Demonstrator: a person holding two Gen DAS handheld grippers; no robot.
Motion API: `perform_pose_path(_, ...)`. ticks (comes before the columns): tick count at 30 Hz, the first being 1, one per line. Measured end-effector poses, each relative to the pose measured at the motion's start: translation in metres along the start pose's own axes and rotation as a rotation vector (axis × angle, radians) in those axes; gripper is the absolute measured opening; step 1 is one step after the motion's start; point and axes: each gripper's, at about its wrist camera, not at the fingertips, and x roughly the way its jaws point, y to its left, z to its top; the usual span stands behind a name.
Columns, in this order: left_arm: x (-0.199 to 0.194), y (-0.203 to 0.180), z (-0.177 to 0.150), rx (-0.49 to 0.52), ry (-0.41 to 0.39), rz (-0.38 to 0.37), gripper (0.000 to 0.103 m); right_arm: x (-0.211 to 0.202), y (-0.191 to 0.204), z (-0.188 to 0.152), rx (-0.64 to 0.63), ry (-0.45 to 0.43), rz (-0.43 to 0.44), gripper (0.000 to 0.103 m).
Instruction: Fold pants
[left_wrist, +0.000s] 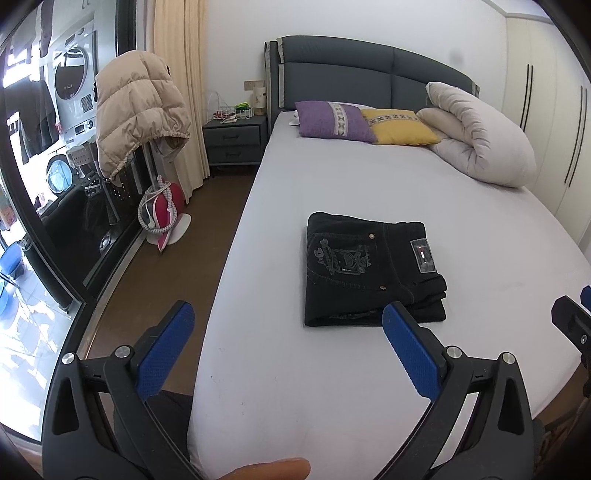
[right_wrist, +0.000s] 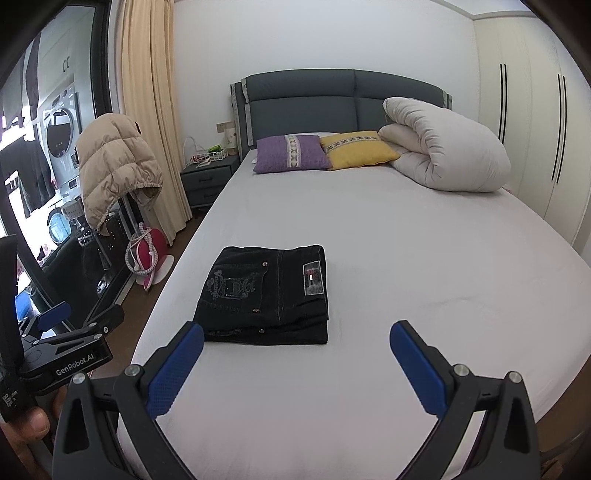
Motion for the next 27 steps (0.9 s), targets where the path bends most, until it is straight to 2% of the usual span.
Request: perform_pose_path(27, 0.019, 0.005, -0.008, 0.006, 0.02, -0.004, 0.103, 0.008, 0.005, -0.007, -0.011, 0.033, 0.01, 0.103)
